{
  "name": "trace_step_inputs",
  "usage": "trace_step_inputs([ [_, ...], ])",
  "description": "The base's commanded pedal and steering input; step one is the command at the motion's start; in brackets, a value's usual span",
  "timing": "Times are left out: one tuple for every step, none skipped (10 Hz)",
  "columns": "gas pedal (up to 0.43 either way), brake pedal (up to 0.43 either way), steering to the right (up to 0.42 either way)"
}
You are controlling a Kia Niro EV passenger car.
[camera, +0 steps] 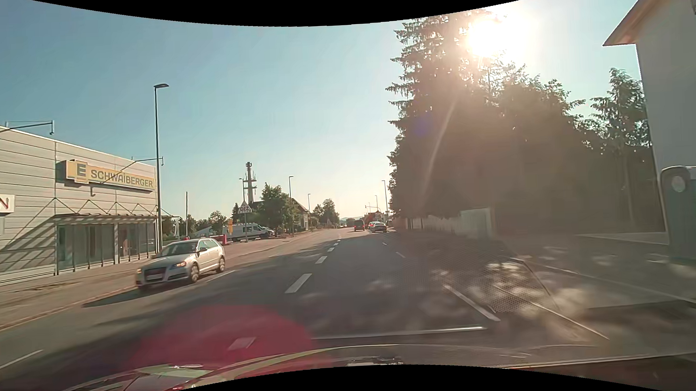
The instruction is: Follow the waypoints while adhering to traffic rules and regulations
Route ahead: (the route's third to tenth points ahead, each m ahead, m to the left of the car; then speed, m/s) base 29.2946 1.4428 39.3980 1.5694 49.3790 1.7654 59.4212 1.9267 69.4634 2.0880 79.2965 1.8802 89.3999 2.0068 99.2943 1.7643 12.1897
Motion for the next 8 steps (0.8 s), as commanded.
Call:
trace_step_inputs([
  [0.000, 0.000, -0.002],
  [0.000, 0.000, -0.002],
  [0.000, 0.000, -0.002],
  [0.000, 0.000, -0.003],
  [0.000, 0.000, -0.003],
  [0.000, 0.000, -0.003],
  [0.000, 0.000, -0.003],
  [0.000, 0.000, -0.003],
])
